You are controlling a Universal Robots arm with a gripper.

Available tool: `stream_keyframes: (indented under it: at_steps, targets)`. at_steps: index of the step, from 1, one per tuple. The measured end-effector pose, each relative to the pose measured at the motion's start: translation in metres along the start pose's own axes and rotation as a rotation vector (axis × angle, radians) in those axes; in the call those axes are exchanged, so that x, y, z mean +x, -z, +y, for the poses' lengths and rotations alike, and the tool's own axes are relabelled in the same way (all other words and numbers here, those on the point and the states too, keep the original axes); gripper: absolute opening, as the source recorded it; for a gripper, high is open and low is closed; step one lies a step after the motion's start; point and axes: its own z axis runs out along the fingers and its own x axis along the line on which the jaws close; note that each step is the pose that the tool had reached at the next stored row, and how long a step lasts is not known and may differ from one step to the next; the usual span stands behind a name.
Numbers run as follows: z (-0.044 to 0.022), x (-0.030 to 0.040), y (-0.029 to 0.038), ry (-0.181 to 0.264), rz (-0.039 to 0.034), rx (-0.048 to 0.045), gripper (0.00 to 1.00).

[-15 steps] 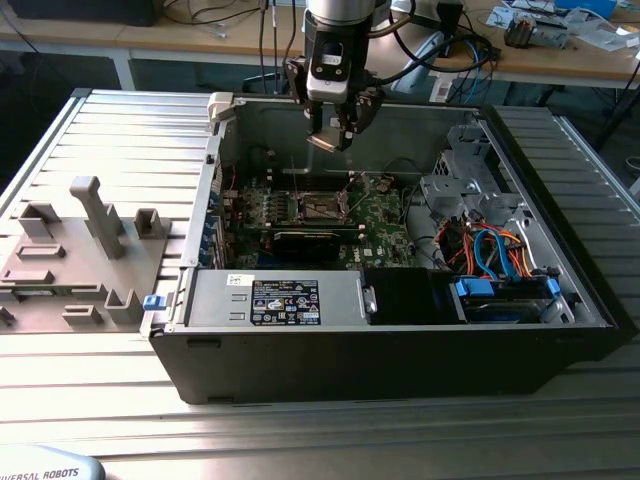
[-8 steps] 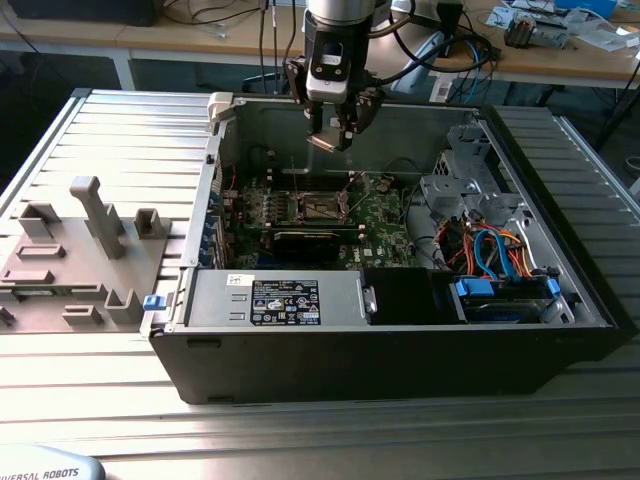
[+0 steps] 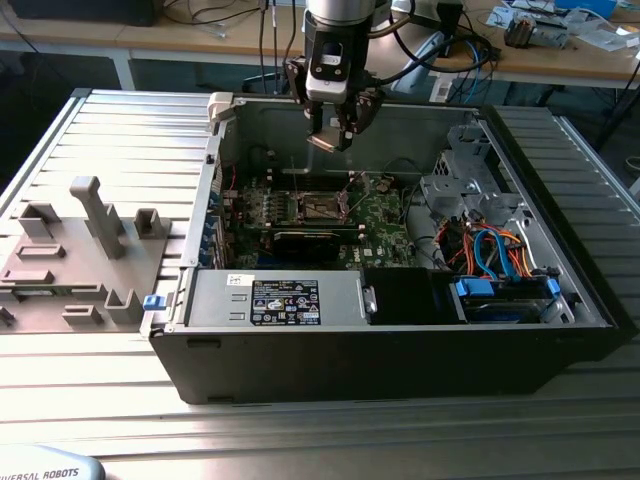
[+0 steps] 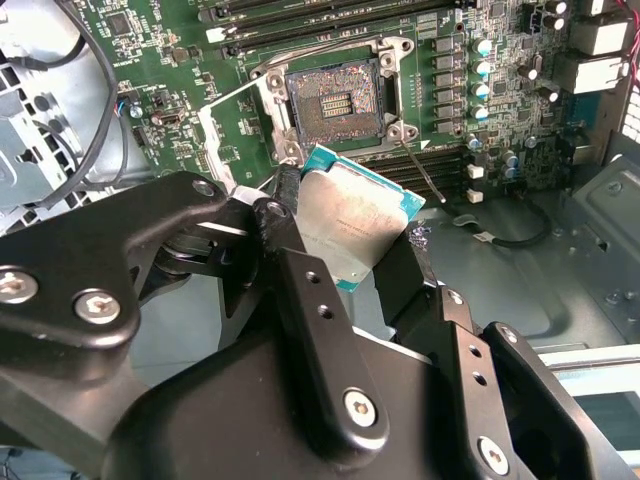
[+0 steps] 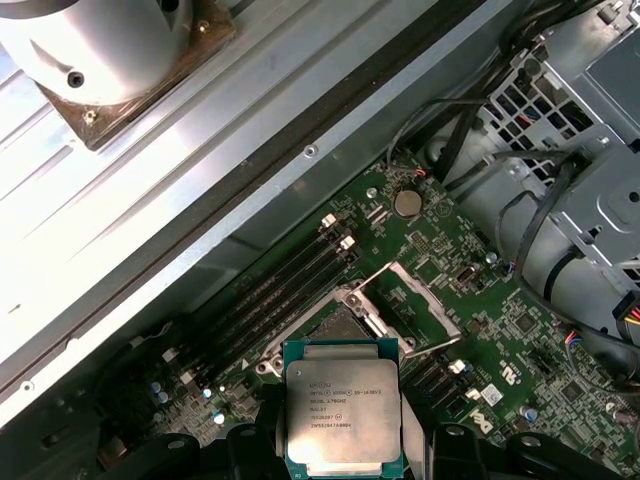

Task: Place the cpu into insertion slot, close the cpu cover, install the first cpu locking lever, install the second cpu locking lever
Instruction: 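Place the cpu into insertion slot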

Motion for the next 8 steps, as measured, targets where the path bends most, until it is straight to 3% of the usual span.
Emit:
stream_keyframes:
  at_steps: [8]
  targets:
    - [0.0000,0.0000,-0.0001,-0.004,-0.0003,0.0000,0.54]
